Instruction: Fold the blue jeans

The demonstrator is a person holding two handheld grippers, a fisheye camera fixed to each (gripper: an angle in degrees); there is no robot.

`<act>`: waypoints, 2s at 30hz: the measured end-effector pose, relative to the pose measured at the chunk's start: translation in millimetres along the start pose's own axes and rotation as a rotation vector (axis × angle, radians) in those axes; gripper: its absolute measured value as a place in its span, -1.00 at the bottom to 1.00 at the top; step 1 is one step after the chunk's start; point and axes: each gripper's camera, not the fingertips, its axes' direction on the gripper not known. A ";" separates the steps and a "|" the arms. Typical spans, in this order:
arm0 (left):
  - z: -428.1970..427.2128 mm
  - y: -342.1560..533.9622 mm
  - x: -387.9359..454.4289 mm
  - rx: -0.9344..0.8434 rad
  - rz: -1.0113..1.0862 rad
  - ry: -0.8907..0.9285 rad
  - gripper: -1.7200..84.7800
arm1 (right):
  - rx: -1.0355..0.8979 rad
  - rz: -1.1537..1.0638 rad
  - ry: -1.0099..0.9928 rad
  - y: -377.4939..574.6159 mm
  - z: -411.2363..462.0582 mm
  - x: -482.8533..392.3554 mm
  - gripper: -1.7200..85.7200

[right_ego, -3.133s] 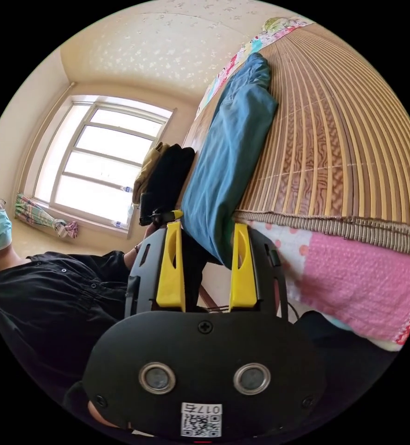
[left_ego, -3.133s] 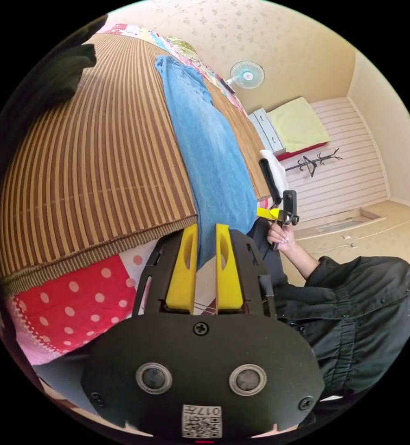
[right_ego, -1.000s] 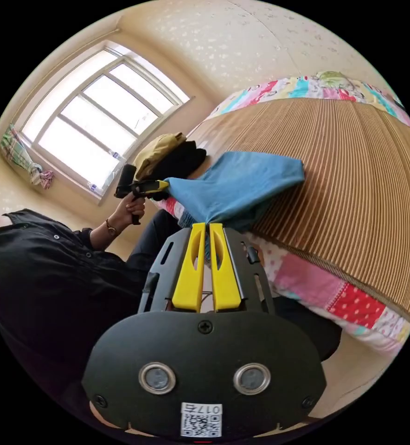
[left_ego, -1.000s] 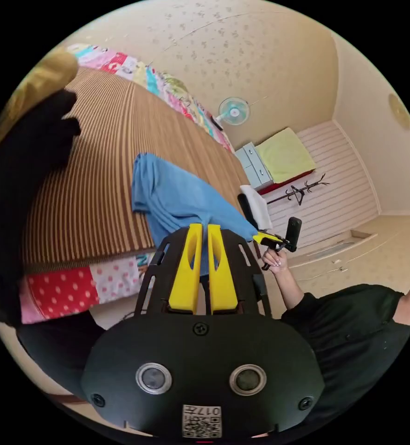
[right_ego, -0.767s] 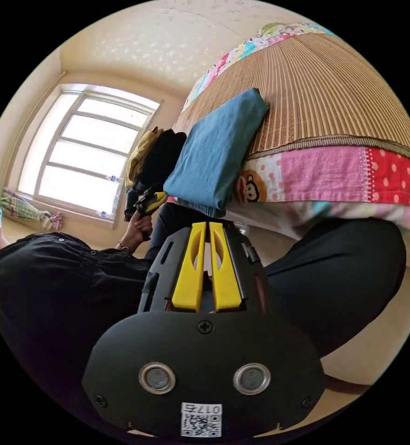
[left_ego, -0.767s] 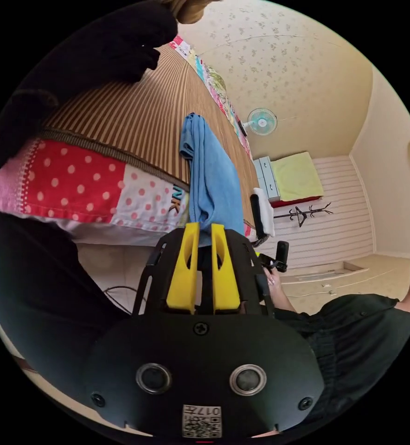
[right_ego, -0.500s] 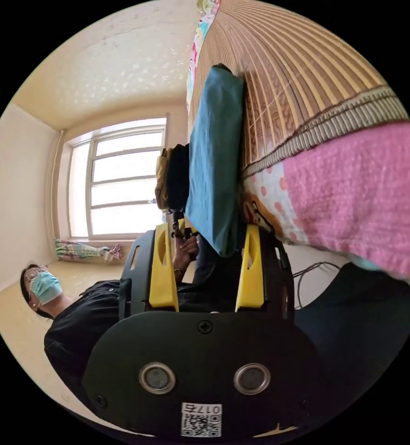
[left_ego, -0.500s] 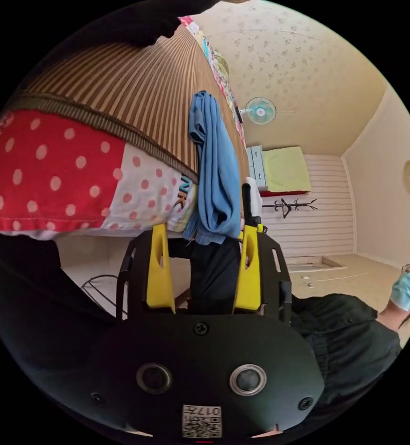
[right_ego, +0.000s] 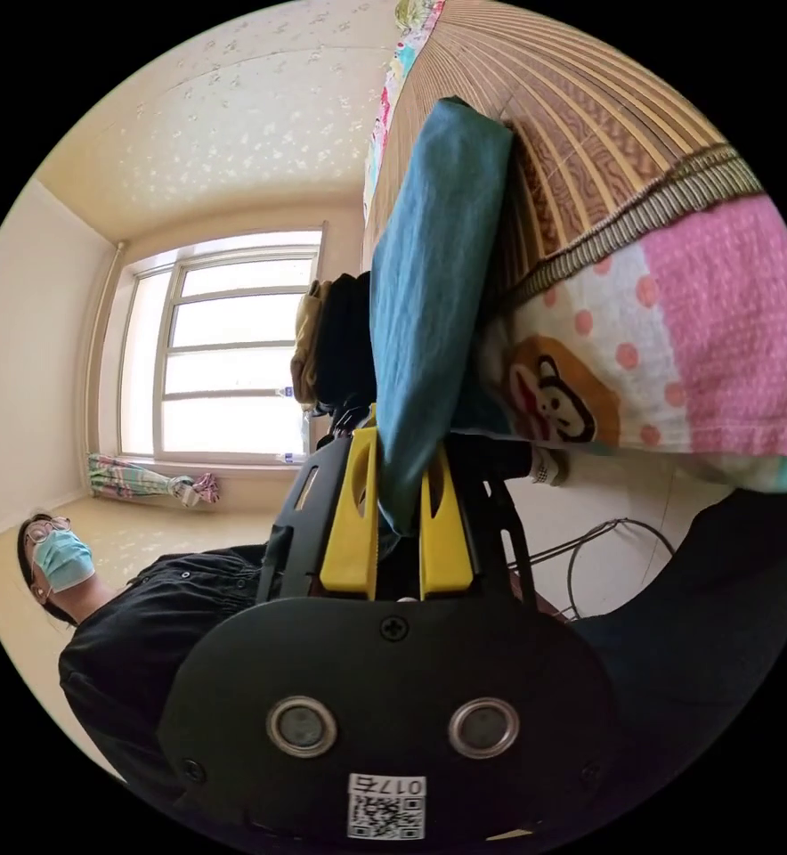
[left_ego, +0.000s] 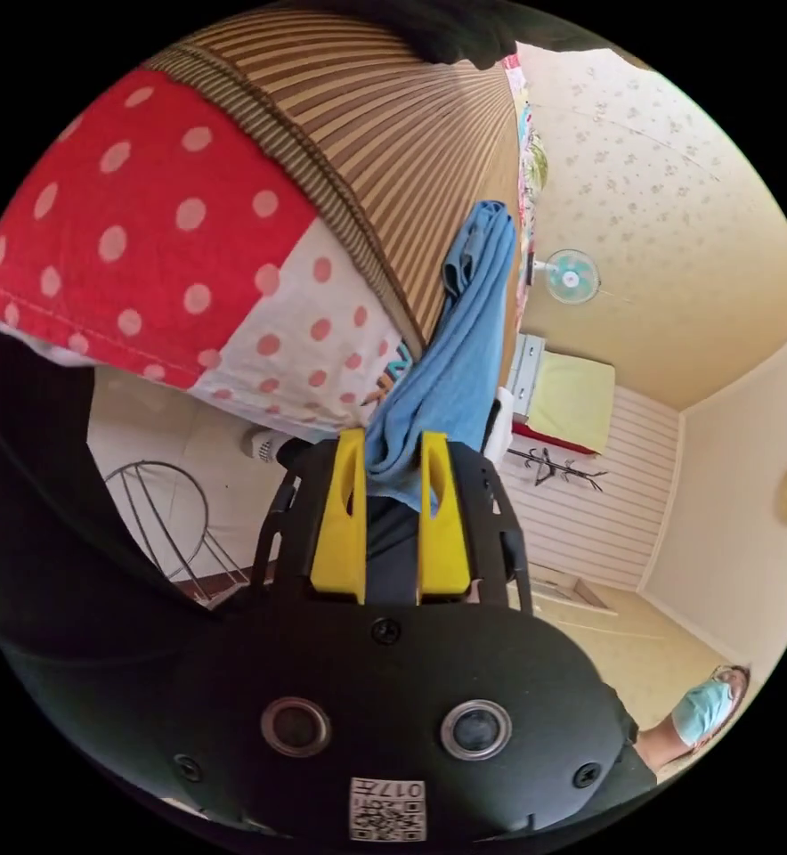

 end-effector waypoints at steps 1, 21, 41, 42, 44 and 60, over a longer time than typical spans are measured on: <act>-9.7 10.3 0.6 0.002 0.029 0.059 -0.81 | 0.003 -0.030 -0.010 8.3 -6.4 -9.4 -0.83; -229.1 156.9 118.2 0.205 0.502 0.580 -0.87 | -0.209 -0.685 -0.093 -5.8 27.3 -295.9 -0.84; -526.5 297.7 141.5 0.983 0.532 -0.030 -0.76 | -0.247 -0.288 0.146 -68.8 380.4 -169.2 -0.86; -500.6 303.7 113.2 0.984 0.493 -0.075 -0.76 | -0.254 -0.321 0.136 -59.9 381.0 -161.7 -0.87; -456.7 315.6 78.9 0.998 0.442 -0.163 -0.76 | -0.329 -0.405 0.109 -33.8 376.9 -139.6 -0.91; 96.0 89.8 174.2 0.301 0.847 -0.730 -0.39 | 0.202 -0.068 1.236 -26.1 148.8 -11.1 -0.41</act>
